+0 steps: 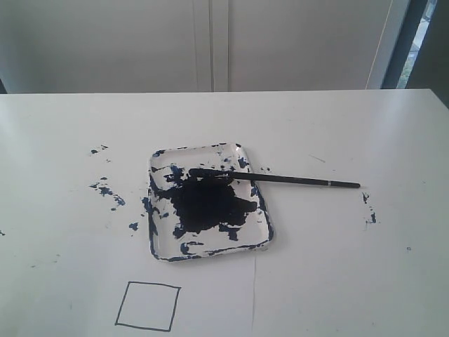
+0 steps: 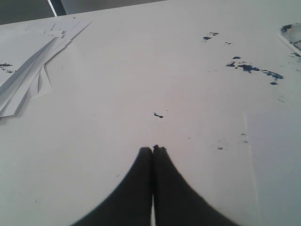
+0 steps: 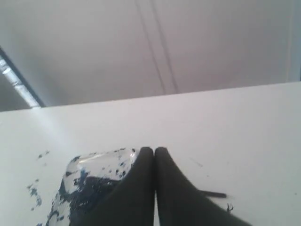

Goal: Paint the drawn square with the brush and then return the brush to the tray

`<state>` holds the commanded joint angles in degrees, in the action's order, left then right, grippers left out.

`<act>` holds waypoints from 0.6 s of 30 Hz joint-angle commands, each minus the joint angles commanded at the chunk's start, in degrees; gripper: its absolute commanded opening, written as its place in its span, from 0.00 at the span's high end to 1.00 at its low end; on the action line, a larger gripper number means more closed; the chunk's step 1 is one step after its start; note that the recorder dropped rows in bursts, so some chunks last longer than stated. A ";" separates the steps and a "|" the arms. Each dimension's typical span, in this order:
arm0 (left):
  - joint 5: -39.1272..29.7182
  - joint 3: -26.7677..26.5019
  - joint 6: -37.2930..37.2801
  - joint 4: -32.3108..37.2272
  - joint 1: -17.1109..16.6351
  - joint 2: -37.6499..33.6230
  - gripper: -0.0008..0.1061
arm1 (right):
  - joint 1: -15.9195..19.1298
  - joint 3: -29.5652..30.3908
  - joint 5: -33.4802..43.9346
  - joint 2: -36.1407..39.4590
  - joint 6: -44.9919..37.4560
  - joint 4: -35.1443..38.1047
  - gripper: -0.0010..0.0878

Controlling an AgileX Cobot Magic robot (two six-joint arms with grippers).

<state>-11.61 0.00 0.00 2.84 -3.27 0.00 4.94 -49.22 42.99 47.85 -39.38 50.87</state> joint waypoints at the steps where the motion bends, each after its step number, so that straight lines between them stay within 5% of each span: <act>1: 0.00 0.00 0.00 0.00 0.00 0.00 0.99 | -0.56 0.00 0.12 1.23 0.00 -0.27 0.99; 11: 0.00 0.00 0.00 0.00 0.00 0.00 0.99 | -5.52 0.00 3.74 12.85 0.89 -7.58 0.99; 16: 0.00 0.00 0.00 0.00 0.00 0.00 0.99 | -11.96 0.00 3.20 20.45 2.16 -13.07 0.99; 18: 0.00 0.00 0.00 0.00 0.00 0.00 0.99 | -17.07 0.00 -0.51 24.39 2.44 -16.37 0.99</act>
<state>-11.61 0.00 0.00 2.84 -3.27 0.00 -12.14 -49.22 42.48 72.23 -36.94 34.50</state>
